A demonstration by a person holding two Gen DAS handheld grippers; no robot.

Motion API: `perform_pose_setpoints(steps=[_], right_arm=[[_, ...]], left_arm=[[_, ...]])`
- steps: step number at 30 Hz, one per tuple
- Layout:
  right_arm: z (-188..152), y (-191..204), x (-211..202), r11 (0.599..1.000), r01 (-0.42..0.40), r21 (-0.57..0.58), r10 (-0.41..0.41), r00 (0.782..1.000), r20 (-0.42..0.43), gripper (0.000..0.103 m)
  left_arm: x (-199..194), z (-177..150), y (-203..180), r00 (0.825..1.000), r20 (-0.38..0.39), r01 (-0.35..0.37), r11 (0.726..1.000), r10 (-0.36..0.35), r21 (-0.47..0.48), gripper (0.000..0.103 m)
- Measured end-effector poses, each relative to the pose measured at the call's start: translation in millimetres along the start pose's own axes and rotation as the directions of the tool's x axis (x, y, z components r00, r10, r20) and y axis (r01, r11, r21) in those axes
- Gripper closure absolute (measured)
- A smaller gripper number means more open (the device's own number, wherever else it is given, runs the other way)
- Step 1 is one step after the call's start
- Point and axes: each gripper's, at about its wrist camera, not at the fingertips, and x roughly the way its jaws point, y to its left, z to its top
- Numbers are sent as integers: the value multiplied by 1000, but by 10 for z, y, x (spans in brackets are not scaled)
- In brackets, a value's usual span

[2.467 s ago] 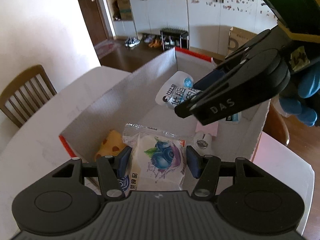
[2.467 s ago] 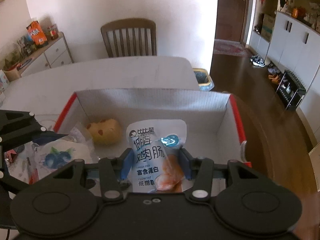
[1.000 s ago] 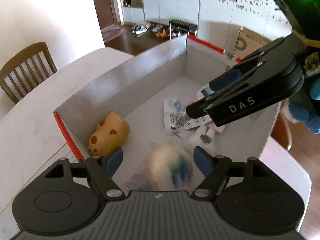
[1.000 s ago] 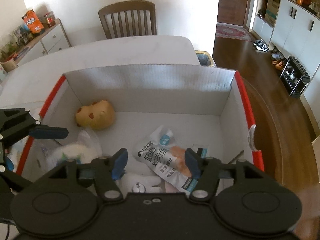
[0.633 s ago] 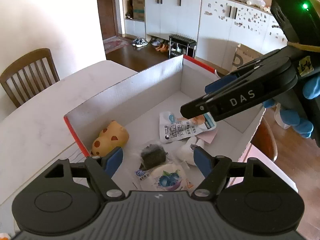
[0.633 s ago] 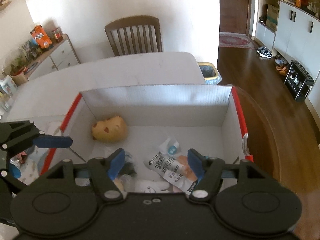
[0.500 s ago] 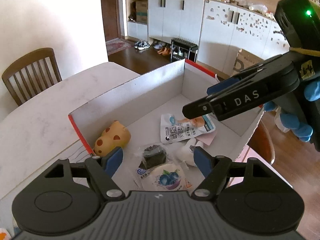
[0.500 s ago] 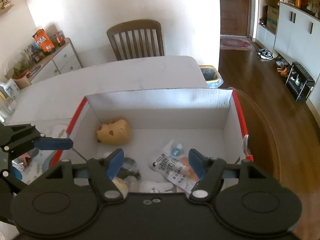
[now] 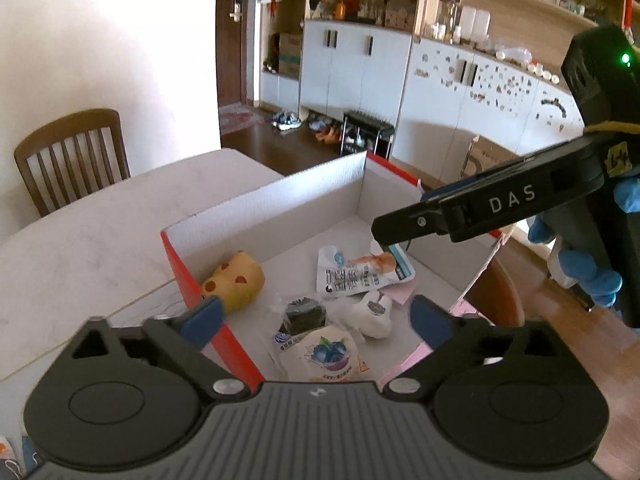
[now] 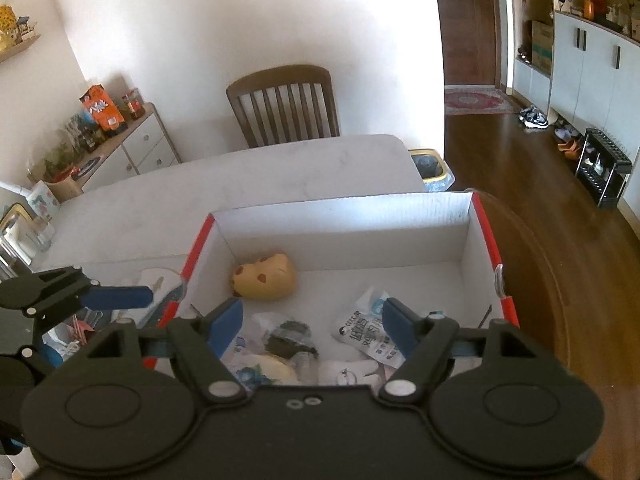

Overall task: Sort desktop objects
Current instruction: 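Move both tools back over the table toward the remaining items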

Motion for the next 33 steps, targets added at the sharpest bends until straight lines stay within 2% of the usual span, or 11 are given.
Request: perform_pose_setpoints(steps=[7,15,33], right_arm=[[-50,123,-126,998,6,54,-7,1000,29,25],[-104,472,-211,999,5,44,-7,999,41,24],[-236,1644,-121,998,-28,-62,30,999,39,24]], left_arm=[[-265,-85,78,999,33,16,1000,-15,-18,0],[-624,-254,265,998,65,-13,999,16,-41,0],[-1499,-833,868,987,103,-115,989,124,-89,0]])
